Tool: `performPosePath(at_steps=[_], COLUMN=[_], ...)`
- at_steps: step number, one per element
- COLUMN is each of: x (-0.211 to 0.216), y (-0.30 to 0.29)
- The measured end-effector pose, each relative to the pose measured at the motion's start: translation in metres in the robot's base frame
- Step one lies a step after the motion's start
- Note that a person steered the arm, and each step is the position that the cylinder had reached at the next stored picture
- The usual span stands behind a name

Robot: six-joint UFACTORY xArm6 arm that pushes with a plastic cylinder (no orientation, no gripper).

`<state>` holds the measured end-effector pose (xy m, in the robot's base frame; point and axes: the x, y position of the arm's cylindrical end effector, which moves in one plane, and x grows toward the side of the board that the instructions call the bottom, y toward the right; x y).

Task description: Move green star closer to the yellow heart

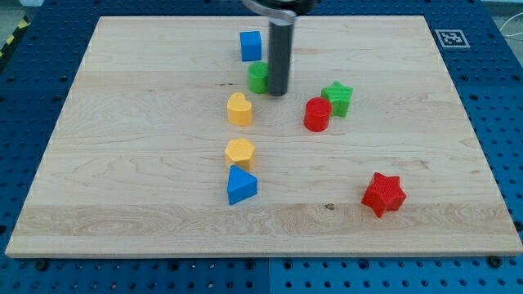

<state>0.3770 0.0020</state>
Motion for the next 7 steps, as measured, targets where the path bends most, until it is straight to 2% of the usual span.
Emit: performPosePath(at_steps=[1, 2, 3, 4, 5, 6, 7], x=[0.000, -0.009, -0.036, -0.058, -0.063, -0.042, -0.002], y=[-0.022, 0.000, 0.032, 0.085, 0.167, 0.218, 0.218])
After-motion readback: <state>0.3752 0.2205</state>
